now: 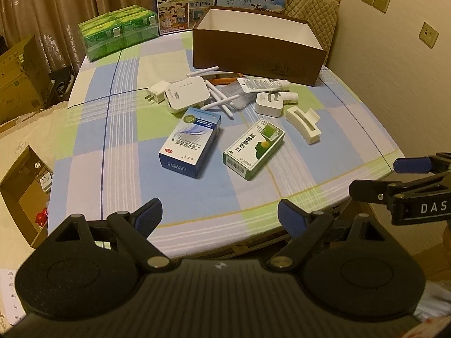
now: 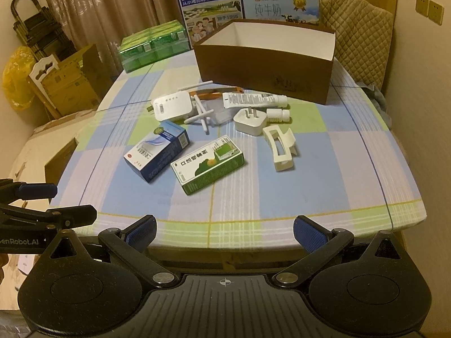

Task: Organize rigid objects

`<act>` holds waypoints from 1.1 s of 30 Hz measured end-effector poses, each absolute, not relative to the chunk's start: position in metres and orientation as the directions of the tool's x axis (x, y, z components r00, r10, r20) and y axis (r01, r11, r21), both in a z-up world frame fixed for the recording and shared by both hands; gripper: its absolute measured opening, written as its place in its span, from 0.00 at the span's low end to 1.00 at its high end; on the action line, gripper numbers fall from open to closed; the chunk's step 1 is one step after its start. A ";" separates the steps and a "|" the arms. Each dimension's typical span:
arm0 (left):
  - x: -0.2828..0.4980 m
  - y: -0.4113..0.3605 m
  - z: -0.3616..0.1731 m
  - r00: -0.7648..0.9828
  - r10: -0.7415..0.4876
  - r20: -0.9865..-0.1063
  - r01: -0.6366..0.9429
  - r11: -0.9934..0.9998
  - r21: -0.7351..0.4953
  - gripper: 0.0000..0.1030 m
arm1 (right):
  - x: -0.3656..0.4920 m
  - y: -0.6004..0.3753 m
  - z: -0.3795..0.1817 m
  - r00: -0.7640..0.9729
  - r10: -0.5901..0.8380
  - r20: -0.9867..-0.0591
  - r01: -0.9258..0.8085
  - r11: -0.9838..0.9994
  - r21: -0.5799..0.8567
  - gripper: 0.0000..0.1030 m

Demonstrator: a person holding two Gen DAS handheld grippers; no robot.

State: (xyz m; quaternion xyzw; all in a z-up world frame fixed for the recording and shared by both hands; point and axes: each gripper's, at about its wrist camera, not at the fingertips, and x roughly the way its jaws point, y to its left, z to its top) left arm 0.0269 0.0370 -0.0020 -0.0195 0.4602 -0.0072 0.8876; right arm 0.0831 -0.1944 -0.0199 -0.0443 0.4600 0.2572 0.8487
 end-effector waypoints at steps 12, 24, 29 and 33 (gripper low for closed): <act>0.062 0.046 -0.018 0.552 -0.056 -0.832 0.004 0.998 -0.065 0.84 | 0.109 -0.197 -0.025 0.463 0.370 -0.805 -0.444 0.883 0.151 0.98; 0.122 0.070 -0.049 0.545 -0.019 -0.838 -0.057 0.997 -0.060 0.84 | 0.193 -0.204 -0.066 0.500 0.352 -0.791 -0.444 0.889 0.115 0.83; 0.149 0.075 -0.064 0.519 0.007 -0.855 -0.084 0.996 -0.042 0.83 | 0.225 -0.196 -0.095 0.473 0.351 -0.808 -0.467 0.878 0.108 0.71; 0.166 0.077 -0.073 0.508 0.021 -0.861 -0.095 0.995 -0.032 0.83 | 0.245 -0.188 -0.112 0.475 0.349 -0.808 -0.496 0.864 0.081 0.67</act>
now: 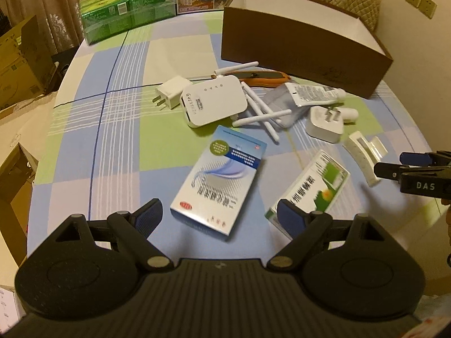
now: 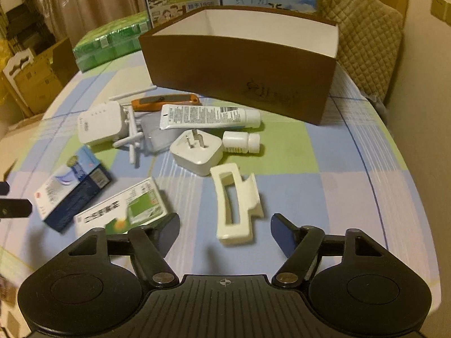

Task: Organize rigid objects
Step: 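Grasp the blue-white medicine box with the left gripper while the right grasps the cream bracket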

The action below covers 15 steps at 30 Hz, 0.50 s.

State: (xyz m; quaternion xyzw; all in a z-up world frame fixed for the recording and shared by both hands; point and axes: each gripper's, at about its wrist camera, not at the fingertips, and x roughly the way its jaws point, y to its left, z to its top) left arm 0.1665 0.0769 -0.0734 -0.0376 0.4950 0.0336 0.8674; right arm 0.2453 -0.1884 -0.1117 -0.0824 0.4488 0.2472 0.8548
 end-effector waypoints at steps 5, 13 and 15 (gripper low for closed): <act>0.183 0.078 -0.083 0.494 0.045 -0.868 -0.098 0.995 -0.004 0.83 | 0.271 -0.183 -0.130 0.473 0.328 -0.818 -0.509 0.860 0.051 0.63; 0.199 0.081 -0.097 0.465 0.071 -0.882 -0.090 0.995 0.033 0.83 | 0.289 -0.176 -0.148 0.449 0.310 -0.838 -0.532 0.846 0.028 0.56; 0.201 0.081 -0.100 0.458 0.070 -0.886 -0.086 0.996 0.035 0.83 | 0.290 -0.175 -0.150 0.447 0.307 -0.840 -0.538 0.843 0.021 0.54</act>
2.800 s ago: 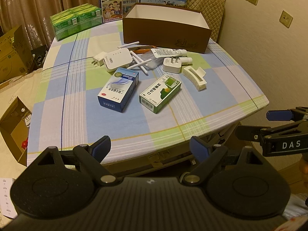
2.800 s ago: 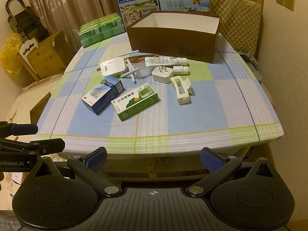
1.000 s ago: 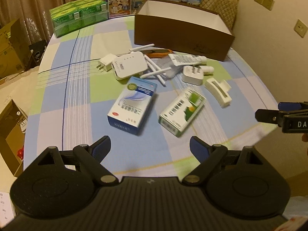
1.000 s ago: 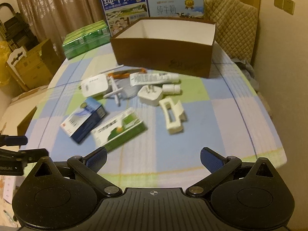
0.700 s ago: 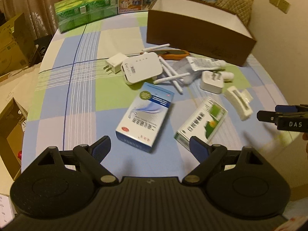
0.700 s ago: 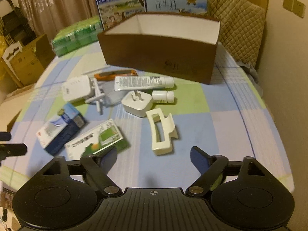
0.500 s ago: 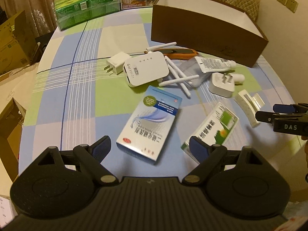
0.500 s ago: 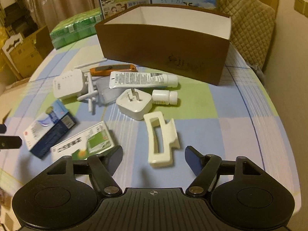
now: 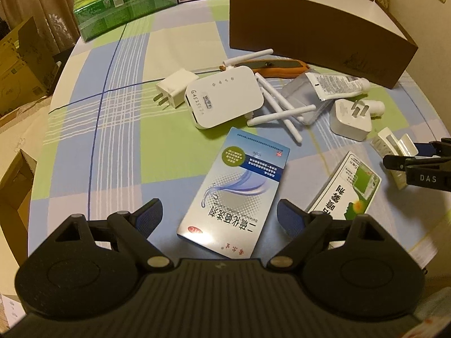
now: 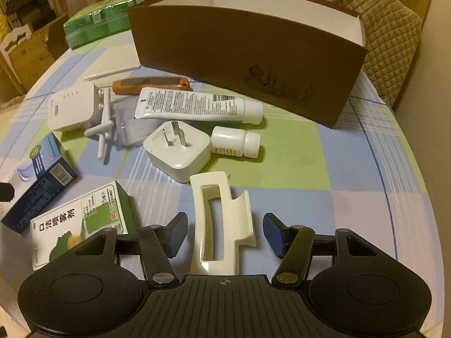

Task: Organize rigid objects
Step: 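Grasp the blue-white medicine box with the left gripper while the right grasps the cream bracket, then carry both items into the brown box and open both grippers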

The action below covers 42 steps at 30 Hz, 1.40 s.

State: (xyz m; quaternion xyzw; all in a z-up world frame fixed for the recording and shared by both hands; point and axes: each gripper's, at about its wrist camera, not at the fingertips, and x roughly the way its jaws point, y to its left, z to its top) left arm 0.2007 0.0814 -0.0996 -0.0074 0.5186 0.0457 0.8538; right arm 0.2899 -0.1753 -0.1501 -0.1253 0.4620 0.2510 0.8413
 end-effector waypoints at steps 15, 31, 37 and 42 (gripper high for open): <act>0.217 0.073 -0.108 0.455 0.054 -0.889 -0.010 0.998 0.056 0.83 | 0.297 -0.197 -0.137 0.467 0.311 -0.828 -0.502 0.864 0.041 0.36; 0.241 0.076 -0.141 0.399 0.000 -0.917 0.103 0.994 0.045 0.71 | 0.299 -0.232 -0.127 0.463 0.305 -0.832 -0.429 0.899 0.091 0.36; 0.242 0.070 -0.137 0.423 -0.006 -0.906 0.124 0.991 0.051 0.62 | 0.299 -0.237 -0.123 0.446 0.319 -0.836 -0.429 0.896 0.113 0.36; 0.238 0.067 -0.116 0.461 -0.011 -0.887 0.097 0.995 0.039 0.61 | 0.299 -0.238 -0.112 0.434 0.333 -0.837 -0.433 0.892 0.131 0.36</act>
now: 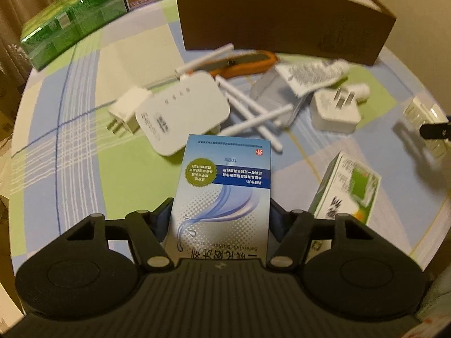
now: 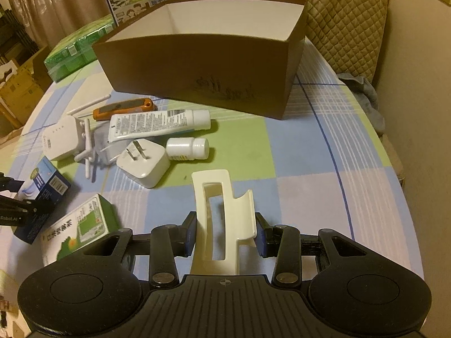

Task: Organize rigid objects
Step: 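Carry both items into the brown box and open both grippers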

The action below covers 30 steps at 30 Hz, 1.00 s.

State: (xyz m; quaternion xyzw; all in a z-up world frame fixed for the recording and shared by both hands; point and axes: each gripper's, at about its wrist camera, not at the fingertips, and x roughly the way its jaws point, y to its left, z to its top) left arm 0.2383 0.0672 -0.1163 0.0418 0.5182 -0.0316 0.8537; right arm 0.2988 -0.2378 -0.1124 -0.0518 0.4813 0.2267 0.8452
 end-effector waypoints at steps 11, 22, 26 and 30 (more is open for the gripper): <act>0.277 0.052 -0.049 0.559 -0.010 -0.829 0.067 0.997 0.034 0.61 | 0.319 -0.221 -0.059 0.452 0.415 -0.789 -0.486 0.857 0.172 0.37; 0.386 0.020 -0.007 0.626 -0.080 -0.776 0.101 0.995 -0.022 0.61 | 0.390 -0.182 -0.015 0.528 0.470 -0.707 -0.494 0.848 0.195 0.37; 0.430 0.007 0.002 0.641 -0.092 -0.762 0.108 0.994 -0.029 0.62 | 0.425 -0.171 -0.007 0.558 0.471 -0.683 -0.477 0.856 0.201 0.36; 0.471 -0.002 0.004 0.647 -0.108 -0.755 0.111 0.993 -0.047 0.62 | 0.465 -0.160 -0.007 0.579 0.457 -0.675 -0.445 0.871 0.208 0.36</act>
